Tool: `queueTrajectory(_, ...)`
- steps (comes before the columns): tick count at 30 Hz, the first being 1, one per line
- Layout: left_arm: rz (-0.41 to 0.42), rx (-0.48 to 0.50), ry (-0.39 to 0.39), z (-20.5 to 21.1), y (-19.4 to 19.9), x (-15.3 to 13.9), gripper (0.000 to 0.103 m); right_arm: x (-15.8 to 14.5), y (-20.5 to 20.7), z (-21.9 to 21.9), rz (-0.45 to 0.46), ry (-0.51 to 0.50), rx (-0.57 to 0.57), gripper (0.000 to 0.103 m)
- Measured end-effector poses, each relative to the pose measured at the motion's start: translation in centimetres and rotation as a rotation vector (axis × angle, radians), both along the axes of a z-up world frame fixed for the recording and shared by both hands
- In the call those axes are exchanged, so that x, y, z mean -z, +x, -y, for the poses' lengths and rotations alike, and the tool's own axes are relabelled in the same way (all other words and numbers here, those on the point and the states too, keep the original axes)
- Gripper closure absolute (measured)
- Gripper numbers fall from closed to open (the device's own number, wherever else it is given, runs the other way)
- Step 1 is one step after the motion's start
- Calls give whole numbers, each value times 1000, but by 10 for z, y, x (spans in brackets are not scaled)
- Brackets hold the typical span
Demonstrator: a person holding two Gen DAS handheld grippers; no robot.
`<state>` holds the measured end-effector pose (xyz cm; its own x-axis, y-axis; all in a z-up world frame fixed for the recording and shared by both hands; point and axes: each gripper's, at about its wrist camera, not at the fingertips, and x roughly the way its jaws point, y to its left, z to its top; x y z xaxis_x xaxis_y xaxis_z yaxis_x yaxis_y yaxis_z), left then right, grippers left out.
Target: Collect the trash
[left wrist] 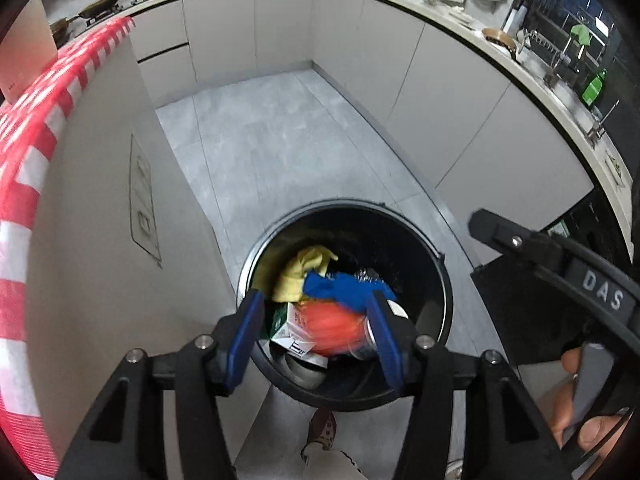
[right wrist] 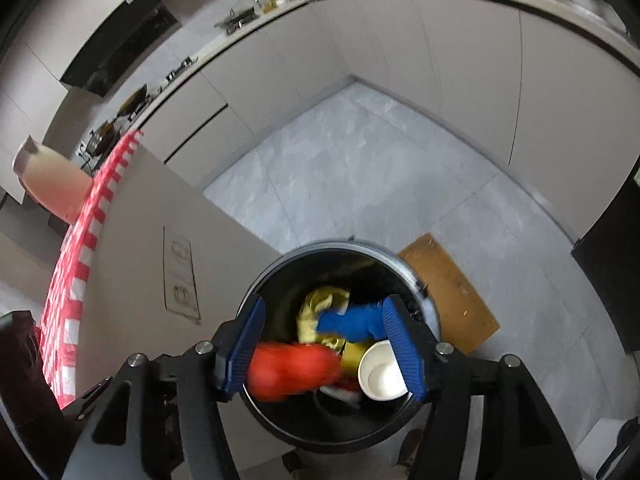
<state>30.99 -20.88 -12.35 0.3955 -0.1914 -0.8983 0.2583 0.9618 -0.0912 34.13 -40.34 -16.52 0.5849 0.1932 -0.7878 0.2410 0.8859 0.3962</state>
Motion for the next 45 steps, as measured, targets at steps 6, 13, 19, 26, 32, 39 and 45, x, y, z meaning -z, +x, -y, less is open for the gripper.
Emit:
queueTrajectory(6,52,-16,-18,-2,-11,-23,47,-20,-8,2,34,-53,-21,39)
queueTrajectory(13,115,-54,-33,-10,-24,-51,47,-38,-19,-13,41,-84,-99,39)
queueTrajectory(19,149,-147,-57,-30,-40,-75,43,-55,-26,-38,18,-117,-228,39)
queueTrajectory(26,193,-216,-48,-61,-79,-108,43,-85,-58,-76,24,-166,-334,39)
queueTrajectory(32,267,-199,-34,-90,-130,-139,35,-124,-118,-103,106,-218,-331,35)
queueTrajectory(39,309,-231,-46,-127,-186,-151,33,-152,-199,-136,167,-289,-280,34)
queueTrajectory(45,321,-226,-49,-130,-217,-157,33,-172,-247,-148,200,-314,-248,29)
